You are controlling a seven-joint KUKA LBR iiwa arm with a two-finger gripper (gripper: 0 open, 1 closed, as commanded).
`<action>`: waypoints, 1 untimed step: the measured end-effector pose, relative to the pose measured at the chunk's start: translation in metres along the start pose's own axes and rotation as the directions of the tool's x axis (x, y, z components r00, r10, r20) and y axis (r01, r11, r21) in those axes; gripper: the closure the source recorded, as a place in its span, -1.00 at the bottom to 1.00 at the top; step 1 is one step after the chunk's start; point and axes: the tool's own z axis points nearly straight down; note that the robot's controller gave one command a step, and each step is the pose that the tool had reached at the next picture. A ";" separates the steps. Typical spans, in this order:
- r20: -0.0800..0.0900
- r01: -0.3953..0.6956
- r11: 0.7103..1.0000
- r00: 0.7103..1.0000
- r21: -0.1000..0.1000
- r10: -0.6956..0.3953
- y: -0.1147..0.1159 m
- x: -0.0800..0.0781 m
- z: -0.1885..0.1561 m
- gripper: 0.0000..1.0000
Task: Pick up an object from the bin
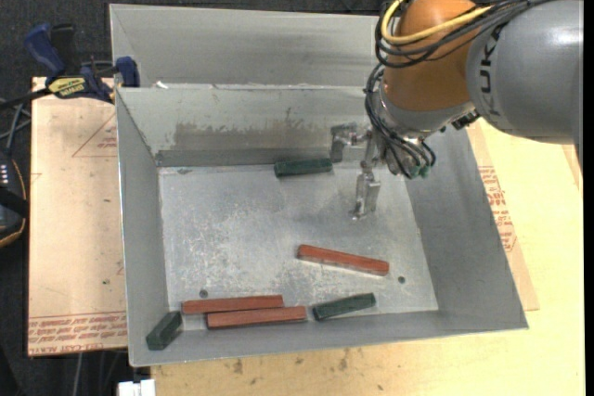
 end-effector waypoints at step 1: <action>0.012 0.146 0.989 0.989 0.003 -0.146 -0.010 0.042 0.027 -1.00</action>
Offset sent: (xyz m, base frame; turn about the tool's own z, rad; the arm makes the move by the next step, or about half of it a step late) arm -0.0690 -0.0119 -0.0416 -0.1398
